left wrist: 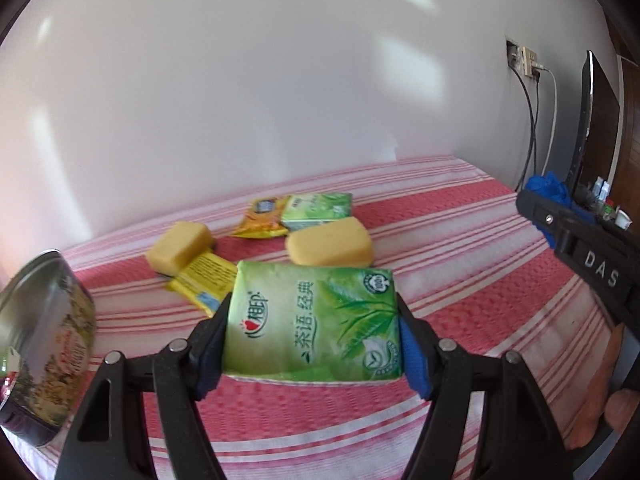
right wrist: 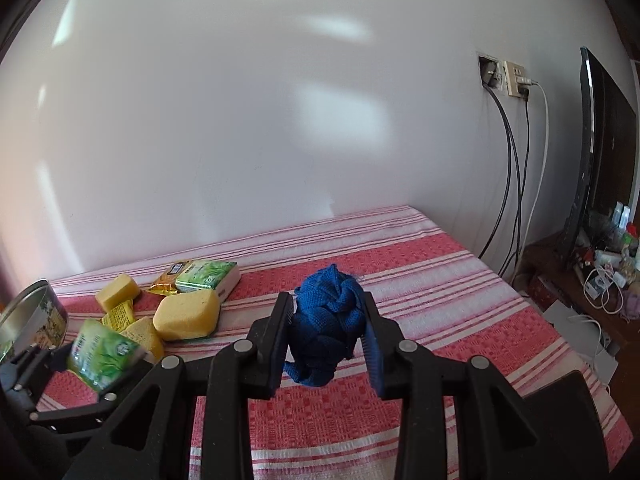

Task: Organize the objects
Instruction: 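Grasp the green tea tissue pack with the left tool while the right tool holds the toy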

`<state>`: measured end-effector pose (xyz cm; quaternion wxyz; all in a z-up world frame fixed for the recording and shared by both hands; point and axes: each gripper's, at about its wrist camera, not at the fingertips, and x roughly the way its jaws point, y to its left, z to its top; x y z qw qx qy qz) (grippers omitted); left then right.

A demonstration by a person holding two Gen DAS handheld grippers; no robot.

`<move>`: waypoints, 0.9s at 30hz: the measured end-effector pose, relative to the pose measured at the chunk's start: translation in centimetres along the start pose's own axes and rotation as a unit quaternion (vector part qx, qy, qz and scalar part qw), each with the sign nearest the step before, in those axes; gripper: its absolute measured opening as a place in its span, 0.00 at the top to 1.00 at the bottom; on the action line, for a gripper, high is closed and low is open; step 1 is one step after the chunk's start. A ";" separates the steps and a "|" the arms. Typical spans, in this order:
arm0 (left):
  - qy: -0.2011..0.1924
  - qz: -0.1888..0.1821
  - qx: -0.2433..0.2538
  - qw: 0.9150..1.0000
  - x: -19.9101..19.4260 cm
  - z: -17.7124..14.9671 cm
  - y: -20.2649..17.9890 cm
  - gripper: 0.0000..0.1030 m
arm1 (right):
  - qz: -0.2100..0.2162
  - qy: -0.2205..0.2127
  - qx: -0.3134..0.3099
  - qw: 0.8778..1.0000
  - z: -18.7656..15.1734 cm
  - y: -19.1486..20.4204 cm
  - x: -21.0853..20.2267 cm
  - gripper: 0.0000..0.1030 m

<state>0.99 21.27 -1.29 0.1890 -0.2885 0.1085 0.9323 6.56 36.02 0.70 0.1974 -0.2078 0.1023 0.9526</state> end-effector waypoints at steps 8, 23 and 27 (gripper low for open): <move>-0.005 0.022 -0.008 1.000 -1.2 -0.9 3.8 0.30 | -0.033 -0.033 -0.021 0.999 -0.1 1.1 -1.3 0.65; -0.017 0.031 -0.017 0.999 -3.3 -2.5 8.5 0.30 | -0.059 -0.047 -0.025 0.997 -1.3 3.7 -3.5 0.65; -0.027 0.029 -0.018 0.999 -4.2 -2.7 9.5 0.30 | -0.038 -0.034 -0.024 0.998 -1.8 5.5 -3.7 0.65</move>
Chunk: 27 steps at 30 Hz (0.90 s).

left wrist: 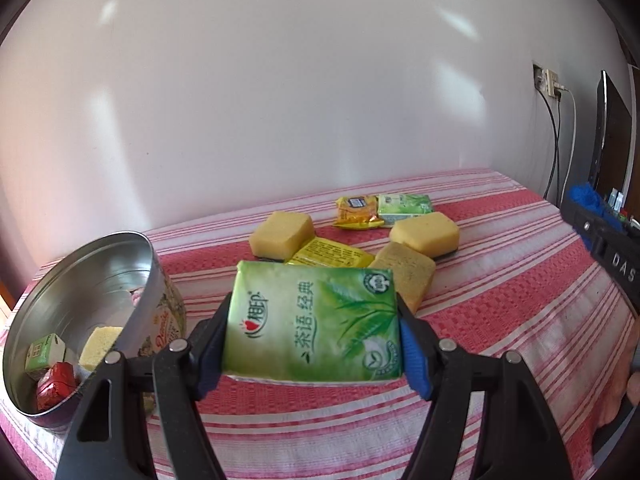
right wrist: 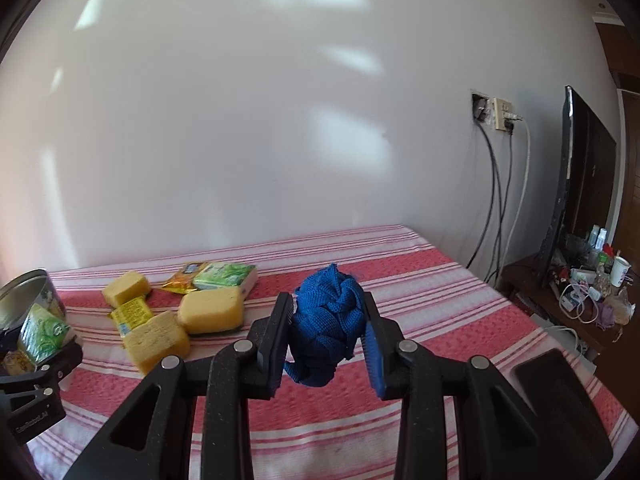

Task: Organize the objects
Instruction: 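Grasp the green tea tissue pack with the left tool while the right tool holds the toy, then carry the tissue pack and blue toy over the silver tin and release both inside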

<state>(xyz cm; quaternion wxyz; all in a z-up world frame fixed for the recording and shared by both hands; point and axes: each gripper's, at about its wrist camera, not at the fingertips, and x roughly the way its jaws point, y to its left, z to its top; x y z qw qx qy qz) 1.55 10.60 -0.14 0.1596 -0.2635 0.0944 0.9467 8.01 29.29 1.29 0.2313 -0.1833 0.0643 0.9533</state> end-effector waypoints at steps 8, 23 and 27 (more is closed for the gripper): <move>-0.016 0.001 -0.003 1.000 -0.8 0.2 2.6 0.30 | 0.065 0.024 -0.003 0.998 -1.0 5.4 -0.7 0.65; -0.031 0.037 -0.045 0.998 -1.5 0.5 11.5 0.30 | 0.153 0.021 -0.032 0.987 -0.7 16.7 -1.6 0.65; -0.037 0.053 -0.057 0.996 -2.1 0.3 14.1 0.30 | 0.175 0.012 -0.041 0.984 -0.4 20.0 -2.0 0.65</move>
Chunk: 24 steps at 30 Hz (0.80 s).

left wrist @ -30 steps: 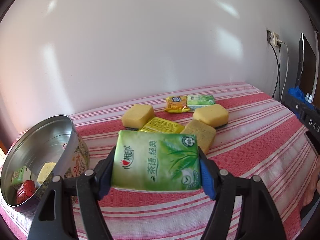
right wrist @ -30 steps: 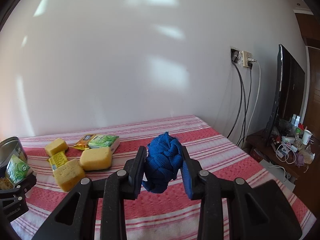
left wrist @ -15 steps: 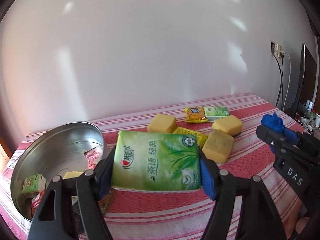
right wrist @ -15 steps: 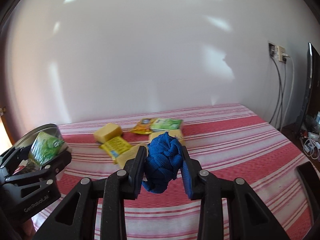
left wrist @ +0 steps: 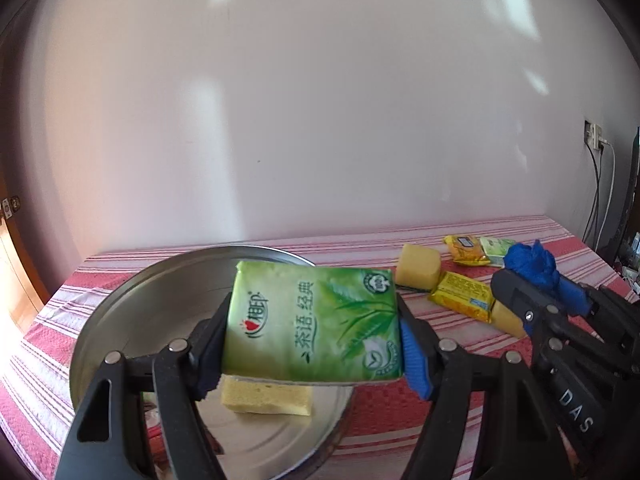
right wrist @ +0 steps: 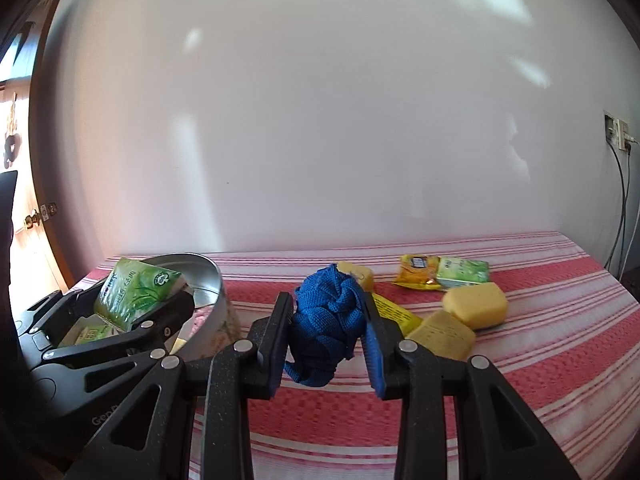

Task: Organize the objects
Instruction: 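Carry the tissue pack and blue toy over the silver tin and release both inside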

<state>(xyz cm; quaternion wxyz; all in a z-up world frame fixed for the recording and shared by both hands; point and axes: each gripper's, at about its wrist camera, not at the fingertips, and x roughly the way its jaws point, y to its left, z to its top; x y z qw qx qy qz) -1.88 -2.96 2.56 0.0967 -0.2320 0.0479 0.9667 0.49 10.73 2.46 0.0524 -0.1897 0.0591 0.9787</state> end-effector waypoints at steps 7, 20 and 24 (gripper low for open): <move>0.006 0.040 -0.016 0.999 0.4 0.0 4.5 0.30 | 0.036 -0.011 -0.011 0.999 0.6 5.0 1.3 0.65; 0.053 0.116 -0.068 0.989 2.4 -0.4 11.5 0.30 | 0.091 -0.009 0.005 0.996 1.5 10.9 5.8 0.65; 0.069 0.126 -0.073 0.987 3.0 -0.6 12.0 0.30 | 0.089 0.001 -0.006 0.996 0.5 11.2 6.3 0.65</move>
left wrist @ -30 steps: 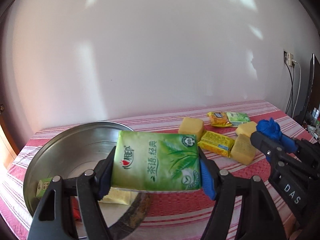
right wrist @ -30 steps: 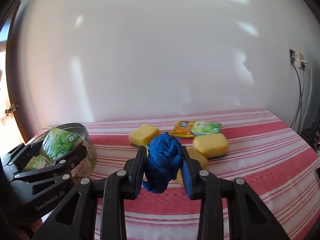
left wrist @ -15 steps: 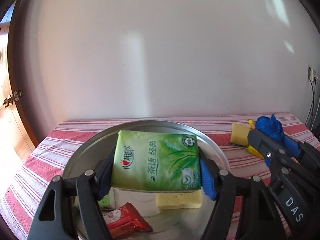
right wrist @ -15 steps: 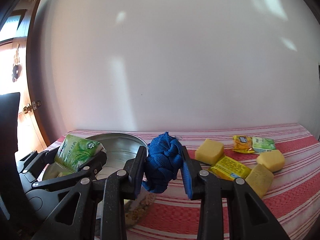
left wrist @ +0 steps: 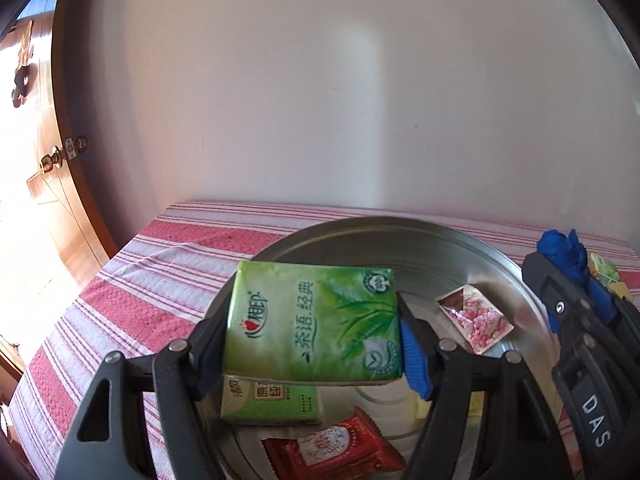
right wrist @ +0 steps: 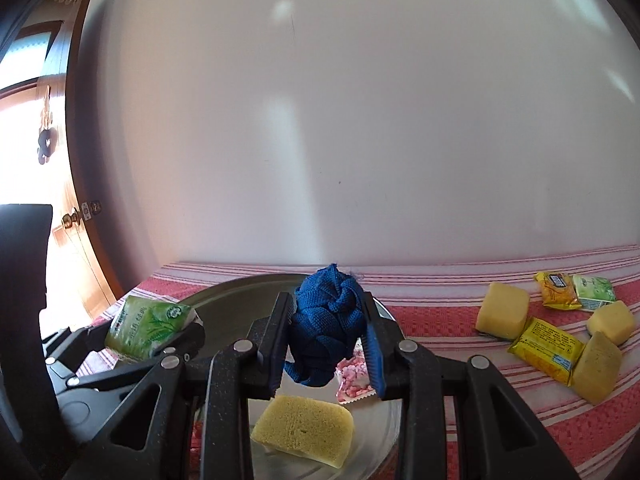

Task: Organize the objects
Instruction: 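Carry the tissue pack and blue toy over the silver tin and release both inside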

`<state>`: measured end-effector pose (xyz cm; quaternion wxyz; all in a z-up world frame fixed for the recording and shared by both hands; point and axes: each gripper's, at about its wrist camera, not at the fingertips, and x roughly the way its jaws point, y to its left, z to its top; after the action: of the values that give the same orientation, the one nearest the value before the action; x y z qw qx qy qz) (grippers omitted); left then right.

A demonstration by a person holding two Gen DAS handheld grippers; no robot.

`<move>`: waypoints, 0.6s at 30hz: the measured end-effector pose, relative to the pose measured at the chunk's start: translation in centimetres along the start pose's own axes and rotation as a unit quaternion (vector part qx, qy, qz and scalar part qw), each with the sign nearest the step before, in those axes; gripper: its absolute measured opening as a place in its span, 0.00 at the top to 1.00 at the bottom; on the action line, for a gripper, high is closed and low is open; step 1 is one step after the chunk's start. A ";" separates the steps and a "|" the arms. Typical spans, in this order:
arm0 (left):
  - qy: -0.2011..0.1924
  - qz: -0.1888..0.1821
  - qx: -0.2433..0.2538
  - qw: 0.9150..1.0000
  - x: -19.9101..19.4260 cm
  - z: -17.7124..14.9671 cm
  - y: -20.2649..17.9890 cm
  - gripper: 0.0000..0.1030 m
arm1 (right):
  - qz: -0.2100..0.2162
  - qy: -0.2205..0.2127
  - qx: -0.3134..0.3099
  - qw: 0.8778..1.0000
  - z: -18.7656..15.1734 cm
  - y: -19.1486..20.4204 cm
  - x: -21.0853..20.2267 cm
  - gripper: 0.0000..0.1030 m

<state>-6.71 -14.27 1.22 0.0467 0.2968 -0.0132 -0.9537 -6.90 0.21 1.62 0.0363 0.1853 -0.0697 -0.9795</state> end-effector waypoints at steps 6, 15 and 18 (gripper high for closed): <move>0.003 0.017 0.009 1.000 0.4 -0.2 -0.2 0.30 | -0.010 0.016 0.000 1.000 -0.5 -0.4 0.6 0.65; 0.013 0.021 0.007 1.000 0.2 -0.1 -0.2 0.30 | -0.018 0.029 -0.007 0.999 -0.3 -0.2 1.1 0.65; 0.017 0.022 0.006 1.000 0.2 -0.1 -0.1 0.30 | -0.017 0.026 -0.010 0.999 -0.2 0.0 1.1 0.65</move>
<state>-6.87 -14.17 1.02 0.0663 0.3125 -0.0247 -0.9473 -7.81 0.12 1.03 0.0235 0.2112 -0.0559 -0.9755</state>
